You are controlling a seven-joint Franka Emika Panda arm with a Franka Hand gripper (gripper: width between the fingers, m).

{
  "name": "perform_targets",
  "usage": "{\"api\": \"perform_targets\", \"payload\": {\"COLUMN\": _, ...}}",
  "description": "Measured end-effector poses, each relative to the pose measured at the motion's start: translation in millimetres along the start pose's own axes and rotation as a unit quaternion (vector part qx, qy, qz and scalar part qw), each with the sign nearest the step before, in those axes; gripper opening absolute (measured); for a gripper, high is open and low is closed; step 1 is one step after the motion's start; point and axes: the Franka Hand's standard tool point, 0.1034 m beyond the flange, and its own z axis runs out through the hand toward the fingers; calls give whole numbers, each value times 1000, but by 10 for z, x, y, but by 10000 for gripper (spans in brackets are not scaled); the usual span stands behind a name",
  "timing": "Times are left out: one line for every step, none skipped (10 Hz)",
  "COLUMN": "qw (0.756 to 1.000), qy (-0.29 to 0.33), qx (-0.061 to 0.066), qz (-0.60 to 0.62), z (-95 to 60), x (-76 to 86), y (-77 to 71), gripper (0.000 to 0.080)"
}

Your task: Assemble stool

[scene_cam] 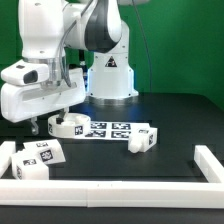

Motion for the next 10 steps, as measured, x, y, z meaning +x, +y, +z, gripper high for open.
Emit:
{"api": "perform_targets", "payload": {"qw": 1000, "qy": 0, "qx": 0, "qz": 0, "z": 0, "x": 0, "y": 0, "gripper": 354}}
{"api": "perform_targets", "payload": {"qw": 1000, "qy": 0, "qx": 0, "qz": 0, "z": 0, "x": 0, "y": 0, "gripper": 219}}
{"api": "perform_targets", "payload": {"qw": 1000, "qy": 0, "qx": 0, "qz": 0, "z": 0, "x": 0, "y": 0, "gripper": 219}}
{"api": "perform_targets", "payload": {"qw": 1000, "qy": 0, "qx": 3, "qz": 15, "z": -15, "x": 14, "y": 8, "gripper": 60}}
{"api": "perform_targets", "payload": {"qw": 999, "qy": 1, "qx": 8, "qz": 39, "z": -79, "x": 58, "y": 49, "gripper": 24}}
{"api": "perform_targets", "payload": {"qw": 997, "qy": -1, "qx": 26, "qz": 72, "z": -219, "x": 158, "y": 88, "gripper": 24}}
{"api": "perform_targets", "payload": {"qw": 992, "qy": -3, "qx": 33, "qz": 119, "z": -397, "x": 345, "y": 122, "gripper": 24}}
{"api": "perform_targets", "payload": {"qw": 986, "qy": -9, "qx": 37, "qz": 161, "z": -531, "x": 560, "y": 109, "gripper": 24}}
{"api": "perform_targets", "payload": {"qw": 975, "qy": -22, "qx": 39, "qz": 218, "z": -650, "x": 849, "y": 104, "gripper": 24}}
{"api": "perform_targets", "payload": {"qw": 969, "qy": -31, "qx": 31, "qz": 243, "z": -768, "x": 1229, "y": 145, "gripper": 24}}
